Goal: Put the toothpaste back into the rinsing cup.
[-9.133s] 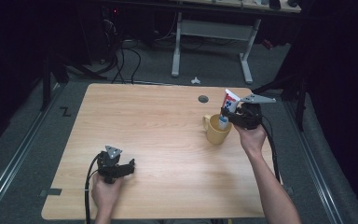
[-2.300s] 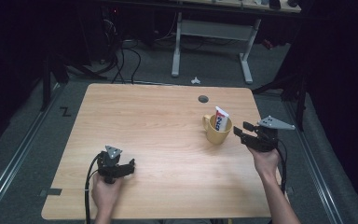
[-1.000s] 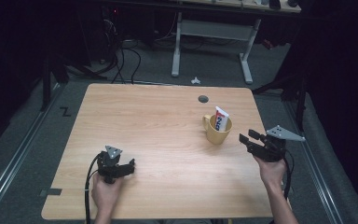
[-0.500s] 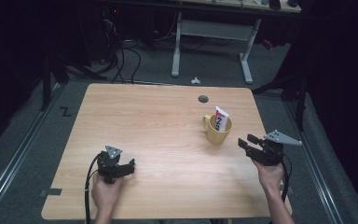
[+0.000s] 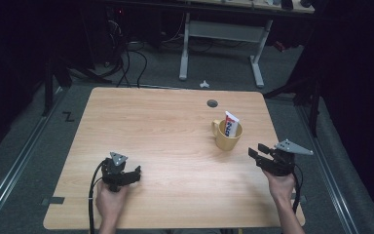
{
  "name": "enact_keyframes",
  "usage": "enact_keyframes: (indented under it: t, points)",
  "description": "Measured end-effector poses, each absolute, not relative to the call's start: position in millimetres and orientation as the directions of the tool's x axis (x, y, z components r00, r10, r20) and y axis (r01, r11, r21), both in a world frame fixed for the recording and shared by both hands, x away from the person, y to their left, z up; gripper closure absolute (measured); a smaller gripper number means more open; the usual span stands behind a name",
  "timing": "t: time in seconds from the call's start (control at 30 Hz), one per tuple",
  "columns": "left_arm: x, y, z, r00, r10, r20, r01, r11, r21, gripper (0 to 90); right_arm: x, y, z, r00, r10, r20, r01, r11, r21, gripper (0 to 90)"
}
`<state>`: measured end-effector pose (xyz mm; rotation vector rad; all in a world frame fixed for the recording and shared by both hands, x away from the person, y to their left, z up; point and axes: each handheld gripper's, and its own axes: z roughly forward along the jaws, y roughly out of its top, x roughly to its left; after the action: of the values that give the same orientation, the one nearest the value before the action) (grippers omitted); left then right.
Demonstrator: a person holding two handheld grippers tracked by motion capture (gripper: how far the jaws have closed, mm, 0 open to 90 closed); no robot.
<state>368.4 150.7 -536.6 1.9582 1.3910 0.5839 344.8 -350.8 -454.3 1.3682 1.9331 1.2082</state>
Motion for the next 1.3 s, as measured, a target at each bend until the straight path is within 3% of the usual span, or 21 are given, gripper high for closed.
enact_keyframes:
  t: [1.3]
  points:
    - [368,151,-537,0.336,0.942,-0.015,0.649,-0.22,0.729,16.5,346,-340,-482,-0.381,0.921,0.079,0.539,0.152,0.828,50.0]
